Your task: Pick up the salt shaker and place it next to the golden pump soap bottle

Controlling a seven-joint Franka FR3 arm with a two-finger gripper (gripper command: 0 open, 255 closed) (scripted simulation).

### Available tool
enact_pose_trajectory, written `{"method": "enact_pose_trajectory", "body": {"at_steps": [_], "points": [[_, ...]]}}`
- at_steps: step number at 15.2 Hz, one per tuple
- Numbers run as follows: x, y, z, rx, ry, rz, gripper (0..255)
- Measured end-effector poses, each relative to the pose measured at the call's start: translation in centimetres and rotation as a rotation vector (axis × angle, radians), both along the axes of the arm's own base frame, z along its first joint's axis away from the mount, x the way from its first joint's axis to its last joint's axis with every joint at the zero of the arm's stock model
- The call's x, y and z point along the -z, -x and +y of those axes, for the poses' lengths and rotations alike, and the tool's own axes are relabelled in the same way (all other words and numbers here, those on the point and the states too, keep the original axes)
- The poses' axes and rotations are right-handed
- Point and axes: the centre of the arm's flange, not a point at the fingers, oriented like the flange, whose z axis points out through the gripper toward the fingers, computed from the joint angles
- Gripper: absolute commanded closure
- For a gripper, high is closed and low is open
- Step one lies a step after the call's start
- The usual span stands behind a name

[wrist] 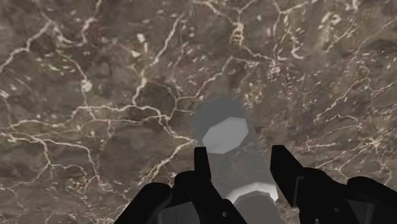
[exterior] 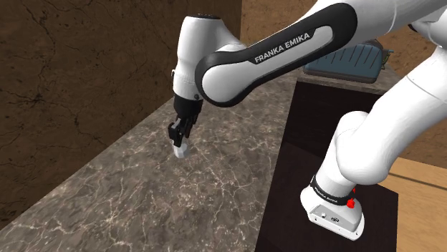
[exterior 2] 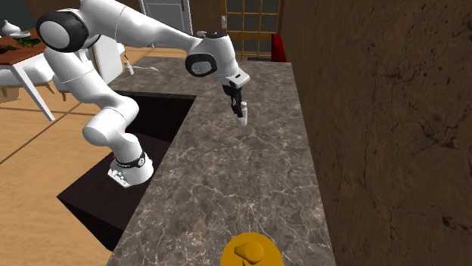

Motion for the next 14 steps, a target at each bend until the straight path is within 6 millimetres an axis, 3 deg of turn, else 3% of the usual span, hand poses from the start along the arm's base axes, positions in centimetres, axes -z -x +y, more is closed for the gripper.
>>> {"method": "enact_pose_trajectory", "body": {"at_steps": [14], "points": [[-7.5,0.0,-0.1,0.000,0.000,0.000,255]]}}
